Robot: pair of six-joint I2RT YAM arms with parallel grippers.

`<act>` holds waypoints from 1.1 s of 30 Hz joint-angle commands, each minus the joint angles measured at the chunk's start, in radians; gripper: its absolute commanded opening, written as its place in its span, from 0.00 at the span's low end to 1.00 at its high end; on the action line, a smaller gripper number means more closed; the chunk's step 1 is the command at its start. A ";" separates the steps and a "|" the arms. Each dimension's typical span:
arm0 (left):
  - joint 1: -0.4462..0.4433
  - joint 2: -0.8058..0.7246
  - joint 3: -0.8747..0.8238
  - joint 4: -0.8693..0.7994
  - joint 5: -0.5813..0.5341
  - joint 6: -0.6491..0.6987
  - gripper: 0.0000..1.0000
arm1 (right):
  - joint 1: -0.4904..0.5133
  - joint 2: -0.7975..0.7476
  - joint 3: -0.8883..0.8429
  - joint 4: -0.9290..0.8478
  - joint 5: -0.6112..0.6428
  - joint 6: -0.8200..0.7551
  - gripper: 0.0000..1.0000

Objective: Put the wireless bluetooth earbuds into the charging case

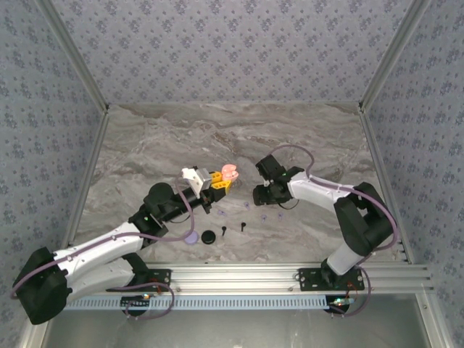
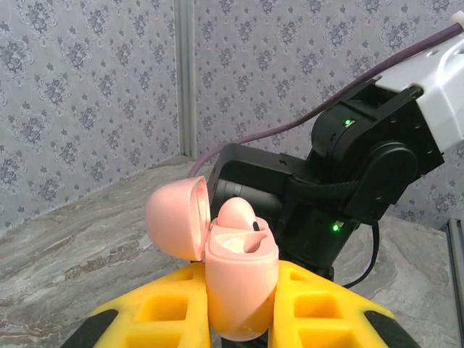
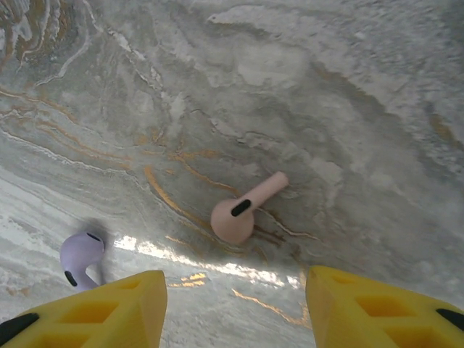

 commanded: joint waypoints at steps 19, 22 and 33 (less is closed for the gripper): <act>-0.009 -0.013 -0.002 0.004 -0.024 0.028 0.00 | 0.046 0.104 0.079 0.056 -0.035 0.011 0.47; -0.009 -0.014 -0.004 0.001 -0.024 0.028 0.00 | 0.046 0.113 0.088 0.065 -0.033 0.006 0.47; -0.009 -0.024 -0.003 -0.012 -0.027 0.030 0.00 | 0.061 0.131 0.146 0.033 -0.037 -0.010 0.47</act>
